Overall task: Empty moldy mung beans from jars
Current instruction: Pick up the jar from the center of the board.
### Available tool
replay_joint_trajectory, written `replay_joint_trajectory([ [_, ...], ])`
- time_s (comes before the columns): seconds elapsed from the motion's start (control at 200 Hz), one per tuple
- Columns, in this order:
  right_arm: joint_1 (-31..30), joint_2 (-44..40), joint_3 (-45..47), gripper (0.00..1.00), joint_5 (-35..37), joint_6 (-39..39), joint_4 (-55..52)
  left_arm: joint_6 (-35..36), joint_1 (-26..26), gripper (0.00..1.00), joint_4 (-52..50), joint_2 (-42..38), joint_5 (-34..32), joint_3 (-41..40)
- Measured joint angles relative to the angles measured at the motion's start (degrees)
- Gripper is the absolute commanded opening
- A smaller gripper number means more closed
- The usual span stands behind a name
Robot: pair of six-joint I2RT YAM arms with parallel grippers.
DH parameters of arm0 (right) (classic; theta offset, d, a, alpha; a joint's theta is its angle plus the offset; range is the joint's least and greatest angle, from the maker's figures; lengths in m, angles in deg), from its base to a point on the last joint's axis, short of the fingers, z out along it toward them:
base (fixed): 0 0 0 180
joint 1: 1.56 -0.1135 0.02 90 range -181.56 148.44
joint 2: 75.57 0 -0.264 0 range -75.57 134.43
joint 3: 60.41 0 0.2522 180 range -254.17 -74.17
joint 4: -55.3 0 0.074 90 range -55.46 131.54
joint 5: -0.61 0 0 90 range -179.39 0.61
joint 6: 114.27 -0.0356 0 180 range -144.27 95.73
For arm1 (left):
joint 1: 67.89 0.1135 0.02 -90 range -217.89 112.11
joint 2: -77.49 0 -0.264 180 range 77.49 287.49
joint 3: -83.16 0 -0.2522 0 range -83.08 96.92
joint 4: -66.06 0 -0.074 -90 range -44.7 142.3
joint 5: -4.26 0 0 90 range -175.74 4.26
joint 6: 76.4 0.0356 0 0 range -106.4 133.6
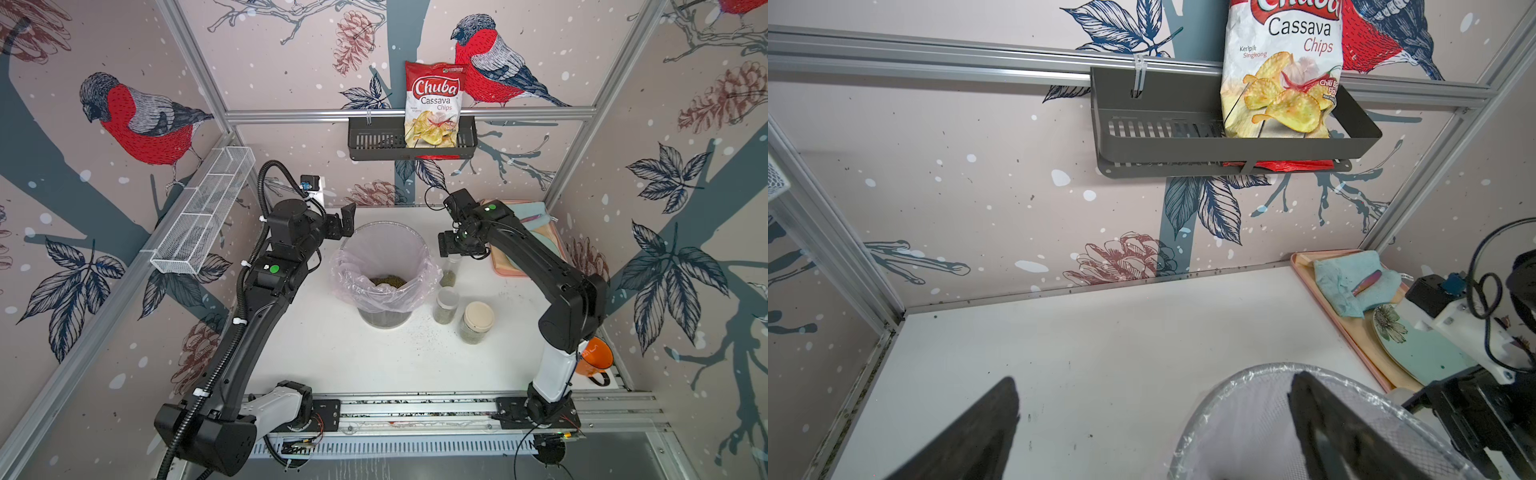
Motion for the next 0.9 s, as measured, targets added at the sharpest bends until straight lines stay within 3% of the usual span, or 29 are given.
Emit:
replay_joint_trajectory([
  [0.535, -0.17, 2.32, 1.79, 0.81, 0.24, 0.17, 0.90, -0.61, 2.01, 0.99, -1.03, 1.09, -1.29, 0.04],
  [0.901, -0.20, 3.30, 2.21, 0.73, 0.37, 0.20, 1.64, -1.07, 2.51, 0.99, -1.03, 1.03, -1.27, 0.02],
])
